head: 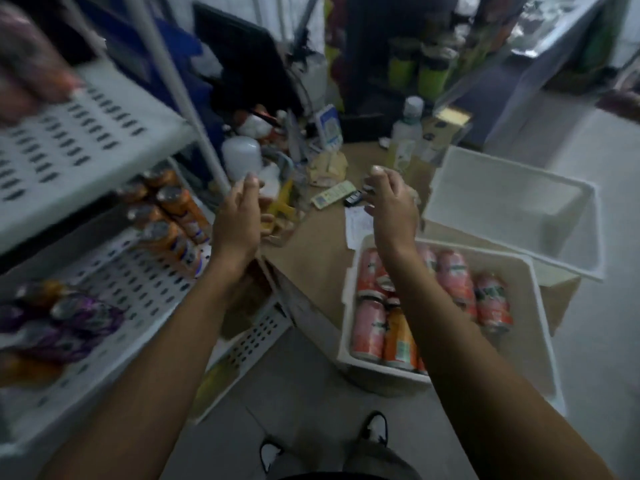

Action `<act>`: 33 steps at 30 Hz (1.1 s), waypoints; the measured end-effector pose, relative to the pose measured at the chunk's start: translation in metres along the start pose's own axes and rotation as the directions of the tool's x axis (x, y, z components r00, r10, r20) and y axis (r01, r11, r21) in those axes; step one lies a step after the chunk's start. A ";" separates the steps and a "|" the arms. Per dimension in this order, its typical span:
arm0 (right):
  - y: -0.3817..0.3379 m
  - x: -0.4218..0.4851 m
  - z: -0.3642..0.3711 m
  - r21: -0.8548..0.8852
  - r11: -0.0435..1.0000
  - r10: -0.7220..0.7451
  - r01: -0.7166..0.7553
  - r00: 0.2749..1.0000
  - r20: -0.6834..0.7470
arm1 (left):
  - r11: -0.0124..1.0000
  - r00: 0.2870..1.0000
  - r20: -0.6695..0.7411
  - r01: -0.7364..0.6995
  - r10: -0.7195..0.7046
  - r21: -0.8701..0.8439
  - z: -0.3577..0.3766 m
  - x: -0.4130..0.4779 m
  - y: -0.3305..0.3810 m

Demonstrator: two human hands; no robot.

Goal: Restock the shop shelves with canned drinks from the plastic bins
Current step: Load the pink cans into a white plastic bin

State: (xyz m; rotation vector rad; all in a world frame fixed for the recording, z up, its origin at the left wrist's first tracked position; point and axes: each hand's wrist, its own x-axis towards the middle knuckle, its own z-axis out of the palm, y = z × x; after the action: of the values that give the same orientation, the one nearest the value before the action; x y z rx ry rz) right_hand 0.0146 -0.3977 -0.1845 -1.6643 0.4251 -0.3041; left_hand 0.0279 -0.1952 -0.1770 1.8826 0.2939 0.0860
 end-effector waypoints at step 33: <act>-0.196 -0.246 0.383 0.334 0.880 -0.471 0.337 0.535 0.701 | 0.983 0.686 -0.707 -0.166 0.172 0.078 -0.442 -0.053 -0.008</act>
State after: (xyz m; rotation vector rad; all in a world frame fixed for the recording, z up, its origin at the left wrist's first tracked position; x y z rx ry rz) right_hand -0.0194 0.0724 -0.0320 -1.5484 -0.6514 0.0651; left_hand -0.1147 0.2021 -0.0353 1.8060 0.6462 0.9688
